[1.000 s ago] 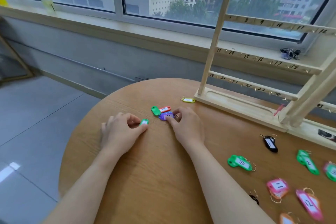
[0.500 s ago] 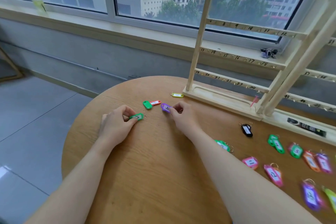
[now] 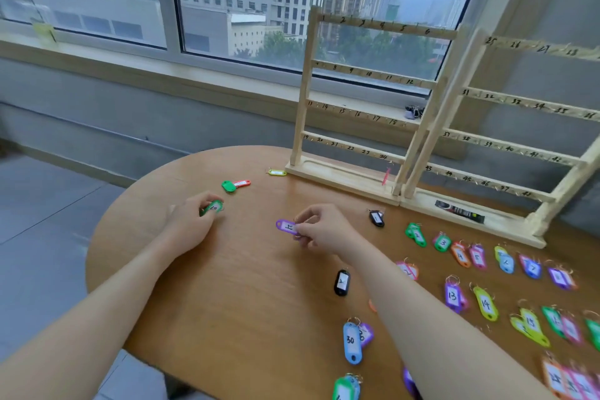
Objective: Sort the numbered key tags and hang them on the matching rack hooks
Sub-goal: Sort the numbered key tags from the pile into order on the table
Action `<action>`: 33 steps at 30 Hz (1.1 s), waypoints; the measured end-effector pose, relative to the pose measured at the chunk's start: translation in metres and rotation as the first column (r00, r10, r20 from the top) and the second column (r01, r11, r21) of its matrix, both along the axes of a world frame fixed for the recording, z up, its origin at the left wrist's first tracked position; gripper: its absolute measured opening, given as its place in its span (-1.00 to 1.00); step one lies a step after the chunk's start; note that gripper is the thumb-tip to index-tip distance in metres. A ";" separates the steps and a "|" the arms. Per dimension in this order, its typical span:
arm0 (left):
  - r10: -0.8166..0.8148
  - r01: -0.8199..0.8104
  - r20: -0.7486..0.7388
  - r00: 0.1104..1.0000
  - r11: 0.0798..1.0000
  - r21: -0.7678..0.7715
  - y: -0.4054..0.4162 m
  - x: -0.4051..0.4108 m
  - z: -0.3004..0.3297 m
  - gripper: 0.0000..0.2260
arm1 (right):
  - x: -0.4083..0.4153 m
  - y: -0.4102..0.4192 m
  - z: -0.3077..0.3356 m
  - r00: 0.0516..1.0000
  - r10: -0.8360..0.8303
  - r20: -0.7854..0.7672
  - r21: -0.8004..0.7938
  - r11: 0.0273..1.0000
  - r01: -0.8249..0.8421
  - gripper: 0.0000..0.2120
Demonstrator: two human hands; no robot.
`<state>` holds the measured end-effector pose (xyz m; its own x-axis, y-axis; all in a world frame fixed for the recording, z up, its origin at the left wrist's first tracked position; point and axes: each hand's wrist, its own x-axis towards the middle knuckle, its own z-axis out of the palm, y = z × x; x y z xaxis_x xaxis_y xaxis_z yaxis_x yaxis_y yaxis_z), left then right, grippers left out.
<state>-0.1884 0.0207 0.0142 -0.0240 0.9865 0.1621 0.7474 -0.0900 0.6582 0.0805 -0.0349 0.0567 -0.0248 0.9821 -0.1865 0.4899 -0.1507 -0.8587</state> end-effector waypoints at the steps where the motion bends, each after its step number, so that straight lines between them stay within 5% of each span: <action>1: -0.006 0.006 0.016 1.000 1.000 0.004 -0.006 0.005 0.000 -0.84 | -0.001 -0.004 -0.003 0.999 0.030 0.023 -0.013 0.999 -0.029 -0.92; 9: -0.127 0.123 0.278 0.952 0.992 0.031 -0.044 0.035 -0.002 -0.96 | -0.002 -0.021 0.000 0.967 0.160 0.198 0.039 0.985 -0.171 -0.84; 12: -0.185 0.182 0.317 0.930 0.982 0.039 -0.053 0.055 0.008 -0.80 | 0.006 -0.030 0.010 0.962 0.148 0.228 0.078 0.982 -0.170 -0.81; 15: -0.254 0.250 0.352 0.901 0.967 0.058 -0.063 0.082 0.023 -0.85 | 0.025 -0.042 0.023 0.975 0.080 0.209 0.123 0.987 -0.107 -0.78; 26: -0.551 0.541 0.229 0.803 0.834 0.110 -0.098 0.186 0.066 -0.86 | 0.157 -0.115 0.050 0.957 -0.277 0.087 0.270 0.931 0.245 -0.92; 33: -0.574 0.560 0.198 0.795 0.819 0.127 -0.096 0.216 0.065 -0.90 | 0.173 -0.142 0.032 0.955 -0.271 0.123 0.234 0.943 0.238 -0.98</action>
<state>0.0277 -0.0751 0.0789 0.4953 0.8231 0.2778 0.3889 -0.4960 0.7763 0.2536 -0.1770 0.0892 0.2430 0.9689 0.0471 0.5856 -0.1078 -0.8034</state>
